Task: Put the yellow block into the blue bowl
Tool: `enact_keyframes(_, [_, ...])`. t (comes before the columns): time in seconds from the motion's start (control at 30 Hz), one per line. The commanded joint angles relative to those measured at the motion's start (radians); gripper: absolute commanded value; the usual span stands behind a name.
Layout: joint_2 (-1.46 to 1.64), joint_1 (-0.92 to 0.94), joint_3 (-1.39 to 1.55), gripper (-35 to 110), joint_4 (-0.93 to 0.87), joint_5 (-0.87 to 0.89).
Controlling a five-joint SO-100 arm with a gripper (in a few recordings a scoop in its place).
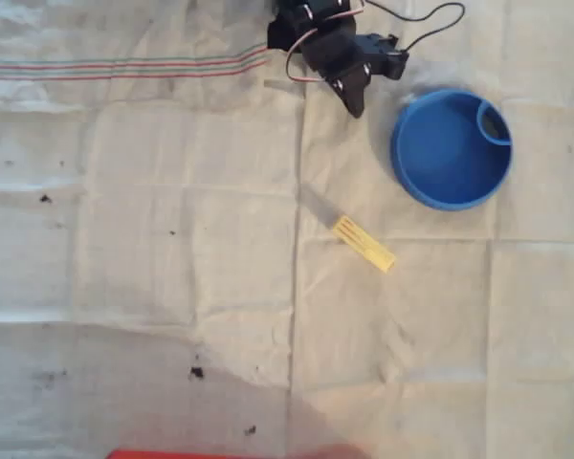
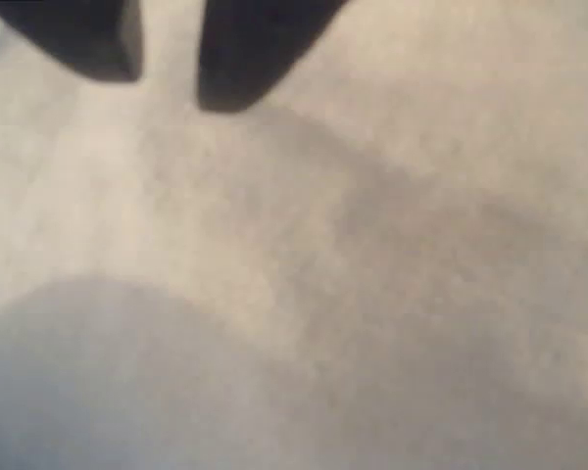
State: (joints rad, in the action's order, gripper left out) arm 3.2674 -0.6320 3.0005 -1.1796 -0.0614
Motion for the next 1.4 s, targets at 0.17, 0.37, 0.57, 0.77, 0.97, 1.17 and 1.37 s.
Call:
enact_keyframes(0.17, [0.127,0.012,0.029,0,0.023,0.000])
enact_keyframes(0.37, [0.089,0.002,-0.178,0,0.015,0.000])
enact_keyframes(0.57, [-0.252,0.003,-0.388,0,0.028,-0.002])
enact_keyframes(0.77, [-0.726,0.008,-0.767,0,0.028,0.009])
enact_keyframes(0.97, [-1.138,0.015,-1.218,0,0.005,0.006])
enact_keyframes(1.17, [-1.465,0.015,-1.586,0,-0.106,0.011])
enact_keyframes(1.37, [-1.749,0.015,-1.862,0,-0.232,0.012])
